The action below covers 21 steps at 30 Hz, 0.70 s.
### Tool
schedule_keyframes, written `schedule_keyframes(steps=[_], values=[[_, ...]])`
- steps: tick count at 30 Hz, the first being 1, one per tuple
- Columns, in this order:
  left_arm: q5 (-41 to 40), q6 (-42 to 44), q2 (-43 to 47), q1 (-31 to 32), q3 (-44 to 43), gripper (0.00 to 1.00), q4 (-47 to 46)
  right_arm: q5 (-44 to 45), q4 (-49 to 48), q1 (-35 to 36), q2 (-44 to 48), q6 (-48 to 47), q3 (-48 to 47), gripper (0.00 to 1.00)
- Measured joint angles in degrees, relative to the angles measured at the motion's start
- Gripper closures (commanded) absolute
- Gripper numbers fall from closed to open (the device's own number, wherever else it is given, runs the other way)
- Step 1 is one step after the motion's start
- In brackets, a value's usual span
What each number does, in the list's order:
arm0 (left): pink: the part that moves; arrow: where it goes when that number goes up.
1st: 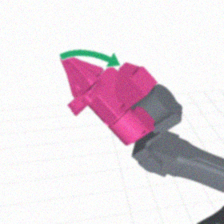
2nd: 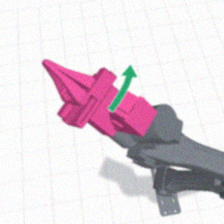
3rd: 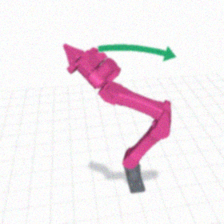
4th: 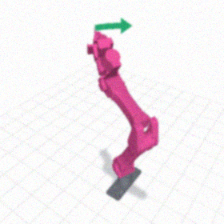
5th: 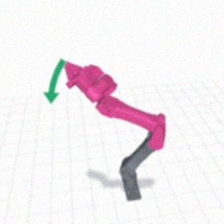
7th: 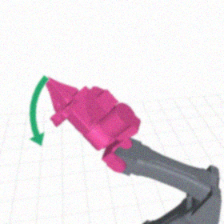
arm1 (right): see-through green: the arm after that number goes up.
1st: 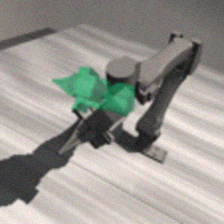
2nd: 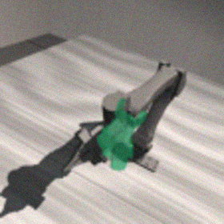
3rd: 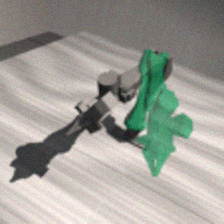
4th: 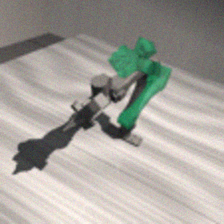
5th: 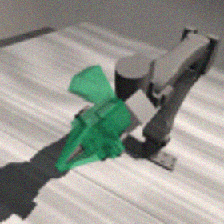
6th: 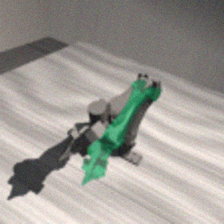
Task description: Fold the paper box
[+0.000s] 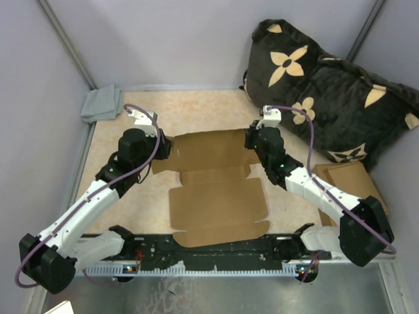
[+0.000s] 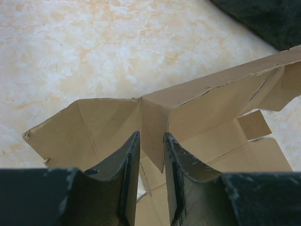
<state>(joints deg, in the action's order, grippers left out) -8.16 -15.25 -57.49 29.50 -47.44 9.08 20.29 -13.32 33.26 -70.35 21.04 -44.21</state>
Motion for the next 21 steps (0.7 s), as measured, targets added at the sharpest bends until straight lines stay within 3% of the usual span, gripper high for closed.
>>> schedule_keyframes(steps=[14, 16, 19, 21], values=[[2.34, -1.95, -2.97, 0.02, -3.58, 0.67, 3.1, -0.04, -0.35, 0.02, 0.15, 0.33, 0.31, 1.0], [2.08, -1.95, -4.48, 0.02, -4.13, 0.72, 3.85, -0.04, -0.35, 0.0, 0.15, 0.55, 0.31, 1.0], [1.36, -1.99, -6.56, 0.02, -4.44, 0.98, 4.63, -0.2, -0.33, 0.0, 0.15, 0.66, 0.31, 1.0], [1.16, -2.08, -7.58, 0.04, -4.46, 1.0, 4.94, -0.76, -0.33, 0.02, 0.15, 0.72, 0.31, 1.0]])
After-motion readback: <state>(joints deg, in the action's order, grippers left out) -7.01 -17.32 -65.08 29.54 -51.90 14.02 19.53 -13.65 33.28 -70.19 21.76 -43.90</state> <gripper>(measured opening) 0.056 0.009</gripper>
